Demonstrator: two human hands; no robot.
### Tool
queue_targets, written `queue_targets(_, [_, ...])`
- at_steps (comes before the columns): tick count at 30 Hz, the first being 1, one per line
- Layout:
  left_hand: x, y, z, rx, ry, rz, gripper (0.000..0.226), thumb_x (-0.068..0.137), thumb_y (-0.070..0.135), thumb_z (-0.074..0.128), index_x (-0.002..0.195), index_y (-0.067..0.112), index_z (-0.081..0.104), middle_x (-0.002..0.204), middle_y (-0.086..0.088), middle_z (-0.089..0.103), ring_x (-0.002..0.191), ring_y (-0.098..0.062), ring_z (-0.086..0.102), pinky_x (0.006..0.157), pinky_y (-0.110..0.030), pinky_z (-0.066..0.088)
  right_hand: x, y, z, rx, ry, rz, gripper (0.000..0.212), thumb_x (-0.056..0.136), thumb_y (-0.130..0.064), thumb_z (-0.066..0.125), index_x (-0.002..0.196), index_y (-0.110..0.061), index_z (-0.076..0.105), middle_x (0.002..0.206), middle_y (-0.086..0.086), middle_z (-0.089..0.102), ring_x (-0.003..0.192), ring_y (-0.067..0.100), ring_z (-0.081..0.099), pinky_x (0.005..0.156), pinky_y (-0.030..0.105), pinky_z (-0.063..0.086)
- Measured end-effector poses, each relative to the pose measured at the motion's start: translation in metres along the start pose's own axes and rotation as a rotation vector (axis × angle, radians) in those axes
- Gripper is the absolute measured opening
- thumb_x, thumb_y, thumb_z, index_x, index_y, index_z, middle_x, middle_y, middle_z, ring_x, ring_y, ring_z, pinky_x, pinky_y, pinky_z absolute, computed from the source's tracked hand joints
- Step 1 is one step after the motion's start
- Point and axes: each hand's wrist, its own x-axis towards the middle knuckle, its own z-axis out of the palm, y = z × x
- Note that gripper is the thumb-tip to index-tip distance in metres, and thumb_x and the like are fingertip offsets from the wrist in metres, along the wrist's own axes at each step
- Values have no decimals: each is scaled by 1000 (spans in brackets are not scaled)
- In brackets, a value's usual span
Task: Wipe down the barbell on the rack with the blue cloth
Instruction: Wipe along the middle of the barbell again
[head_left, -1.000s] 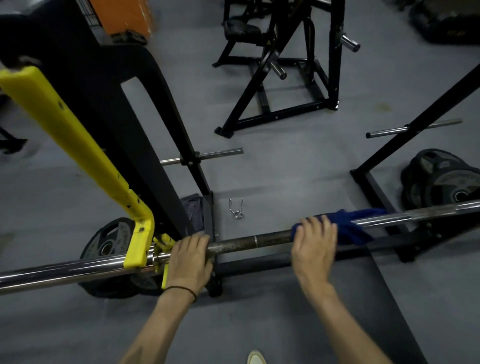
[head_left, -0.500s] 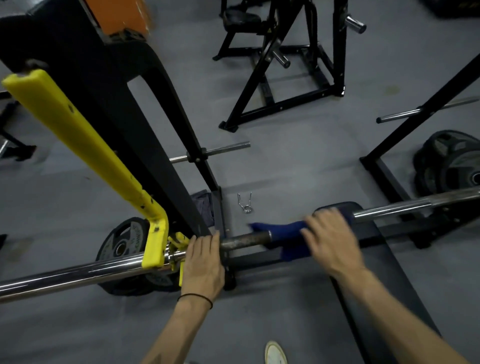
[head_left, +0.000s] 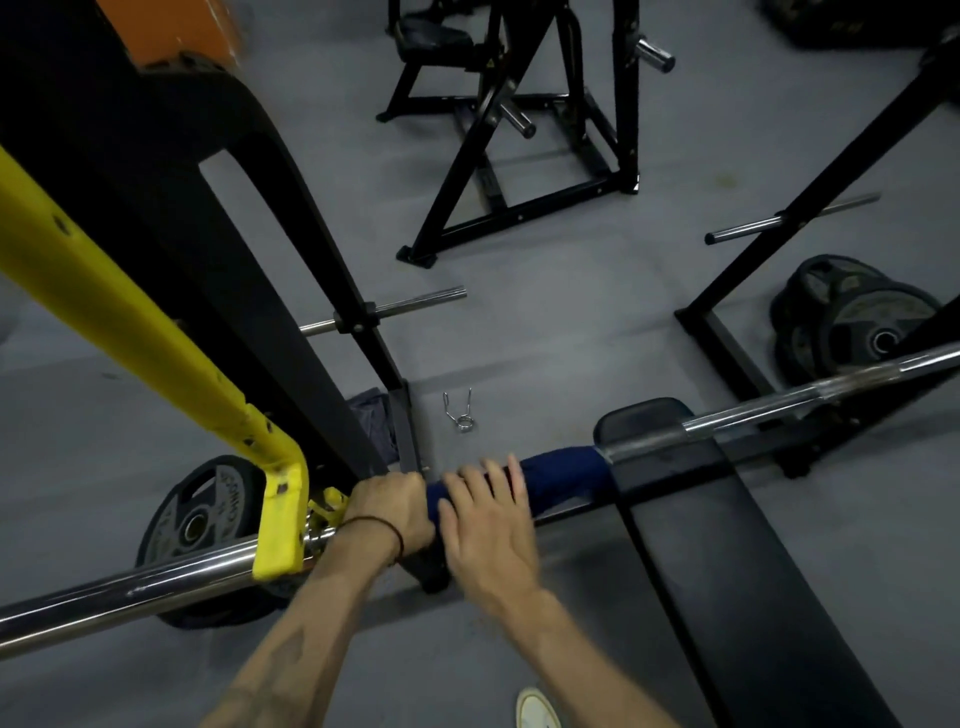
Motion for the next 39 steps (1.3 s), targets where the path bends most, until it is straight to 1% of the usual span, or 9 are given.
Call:
queue_targets(4, [5, -3, -4, -113, -136, -9, 37, 83, 46, 66, 109, 21, 65, 103, -2, 68, 92, -23, 66, 77, -31, 51, 6, 77, -19, -27, -19, -200, 34, 102, -43, 47, 112, -17, 66, 97, 5, 61, 93, 29, 55, 96, 42, 41])
queue_targets(9, [-25, -6, 32, -101, 397, 100, 28, 71, 30, 77, 91, 21, 61, 90, -2, 67, 82, -28, 66, 70, -36, 51, -6, 190, -54, -121, 87, 87, 44, 102, -40, 41, 120, -9, 67, 120, 13, 63, 121, 37, 55, 118, 49, 30])
queue_targets(14, [-40, -12, 61, -117, 526, 177, 80, 60, 17, 79, 136, 3, 57, 136, -17, 59, 124, -35, 57, 111, -46, 36, -6, 119, -29, -25, 158, 461, 52, 102, -31, 32, 129, -2, 65, 142, 19, 58, 148, 38, 35, 126, 52, 13])
queue_targets(20, [-56, -17, 83, -53, 548, 161, 77, 84, 15, 51, 154, -2, 24, 161, -20, 24, 151, -33, 21, 121, -49, 19, -17, -29, 6, -2, 21, 55, 51, 99, -37, 40, 139, -15, 61, 141, 8, 61, 140, 34, 49, 122, 51, 17])
queue_targets(24, [-58, -13, 81, -96, 527, 116, 84, 77, 16, 49, 155, 0, 22, 162, -18, 23, 151, -30, 20, 121, -49, 20, -6, 36, -9, -14, 0, -189, 45, 101, -36, 45, 131, -11, 67, 125, 10, 68, 118, 32, 63, 116, 42, 31])
queue_targets(27, [-58, -9, 78, -115, 525, 111, 84, 77, 17, 51, 155, 1, 26, 161, -17, 27, 150, -31, 25, 121, -49, 20, 4, 124, -36, -30, 109, -28, 44, 99, -37, 47, 114, -4, 71, 113, 17, 69, 104, 38, 64, 106, 44, 37])
queue_targets(32, [-46, -5, 65, -88, 561, 107, 66, 56, 7, 80, 120, 4, 63, 103, -14, 62, 97, -35, 63, 103, -46, 43, 0, 212, -59, -54, 134, 331, 57, 101, -37, 32, 127, 0, 66, 137, 22, 61, 137, 40, 47, 121, 56, 25])
queue_targets(35, [-35, 11, 44, -96, 457, 50, 45, 51, 15, 90, 85, 14, 61, 76, -7, 57, 66, -30, 56, 63, -39, 49, -2, 173, -47, 4, 189, 498, 62, 99, -35, 26, 136, 1, 61, 150, 21, 51, 150, 39, 31, 125, 58, 14])
queue_targets(39, [-23, 14, 38, -105, 418, 87, 49, 39, 27, 96, 69, 15, 59, 61, -7, 59, 52, -29, 59, 47, -30, 44, -20, 70, -17, 83, 196, 345, 56, 95, -27, 38, 142, -3, 56, 155, 17, 47, 152, 37, 28, 125, 53, 16])
